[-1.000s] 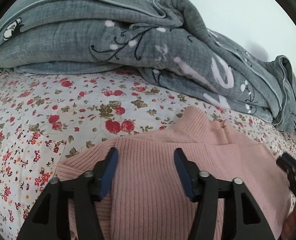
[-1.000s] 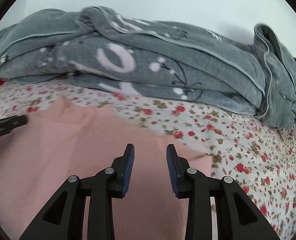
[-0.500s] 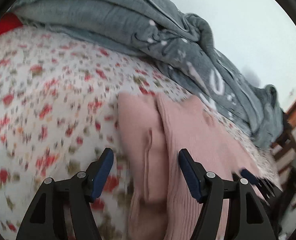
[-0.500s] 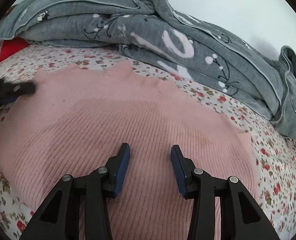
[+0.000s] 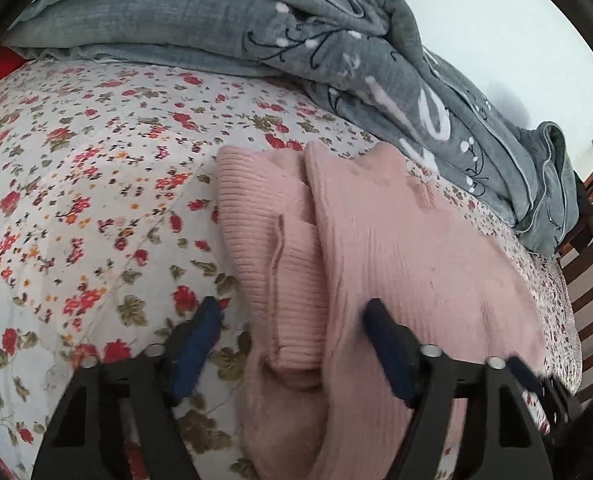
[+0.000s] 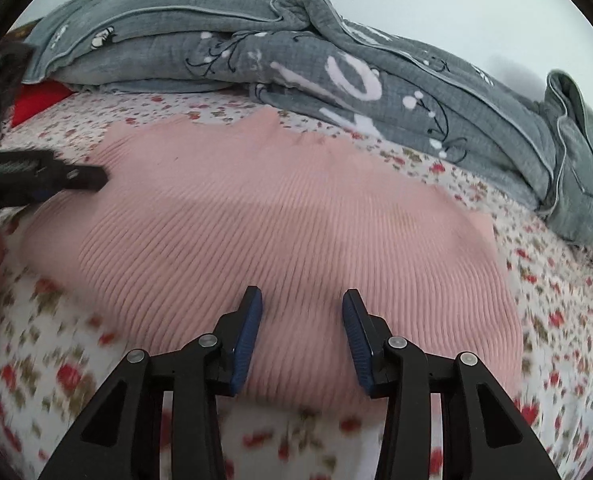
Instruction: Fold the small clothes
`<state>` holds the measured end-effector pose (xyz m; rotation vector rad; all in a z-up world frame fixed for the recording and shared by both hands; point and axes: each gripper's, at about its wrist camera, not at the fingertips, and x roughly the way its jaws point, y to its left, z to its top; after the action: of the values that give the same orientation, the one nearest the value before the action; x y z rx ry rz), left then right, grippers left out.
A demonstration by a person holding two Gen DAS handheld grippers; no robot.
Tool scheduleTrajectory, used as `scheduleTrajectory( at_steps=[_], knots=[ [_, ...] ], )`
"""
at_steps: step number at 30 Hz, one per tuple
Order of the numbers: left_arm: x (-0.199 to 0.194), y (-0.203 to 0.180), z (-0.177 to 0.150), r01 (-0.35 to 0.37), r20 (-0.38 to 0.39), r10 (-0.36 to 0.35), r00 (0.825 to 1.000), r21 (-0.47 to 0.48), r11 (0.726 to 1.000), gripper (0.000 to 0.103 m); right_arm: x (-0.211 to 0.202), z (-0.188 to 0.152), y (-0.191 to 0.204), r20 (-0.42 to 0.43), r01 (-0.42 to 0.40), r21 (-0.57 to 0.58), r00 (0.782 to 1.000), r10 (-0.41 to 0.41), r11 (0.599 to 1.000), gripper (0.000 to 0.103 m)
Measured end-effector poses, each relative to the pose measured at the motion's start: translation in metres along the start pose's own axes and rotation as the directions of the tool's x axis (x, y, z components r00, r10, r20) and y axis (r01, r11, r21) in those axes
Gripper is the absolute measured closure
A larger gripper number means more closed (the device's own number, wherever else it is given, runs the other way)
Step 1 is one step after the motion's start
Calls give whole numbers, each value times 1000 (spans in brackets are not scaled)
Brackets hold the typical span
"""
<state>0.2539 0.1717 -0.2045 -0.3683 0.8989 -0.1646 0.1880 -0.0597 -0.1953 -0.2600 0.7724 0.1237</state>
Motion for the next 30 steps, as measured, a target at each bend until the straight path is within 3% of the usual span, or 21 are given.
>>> scheduleTrajectory(
  at_steps=[4,5,6,8,12,16,21,27,30],
  knots=[
    [5,-3,8,-18,-35,15,999,-83,996,62,-32,-23,-15,16,-103,25,995,103,994,61],
    [4,-3,9,-16,-39,12,999,-101,995,71,-39,-28,-19,25,-112,25,993,112,993,61],
    [2,-4,9,-16,-42,11,999,-108,994,79,-45,-34,-24,34,-113,21,993,112,993,61],
    [-4,-10,14,-32,-46,27,999,-111,993,82,-59,-49,-40,58,-74,1,996,73,997,61],
    [-25,-33,26,-54,-32,50,998,-108,993,83,-72,-70,-78,80,13,10,997,-14,1000,61],
    [-47,-69,41,6,-9,-7,1000,-121,993,83,-81,-82,-121,84,7,99,996,-15,995,61],
    [-56,-142,52,50,-10,-50,999,-56,997,83,-93,-90,-164,108,0,212,994,-23,977,61],
    [-17,-232,33,99,-95,-98,991,4,995,83,-108,-99,-201,114,24,279,992,-58,960,61],
    [16,-267,5,147,-188,-135,973,55,988,81,-115,-104,-217,109,33,311,991,-71,950,61]
  ],
)
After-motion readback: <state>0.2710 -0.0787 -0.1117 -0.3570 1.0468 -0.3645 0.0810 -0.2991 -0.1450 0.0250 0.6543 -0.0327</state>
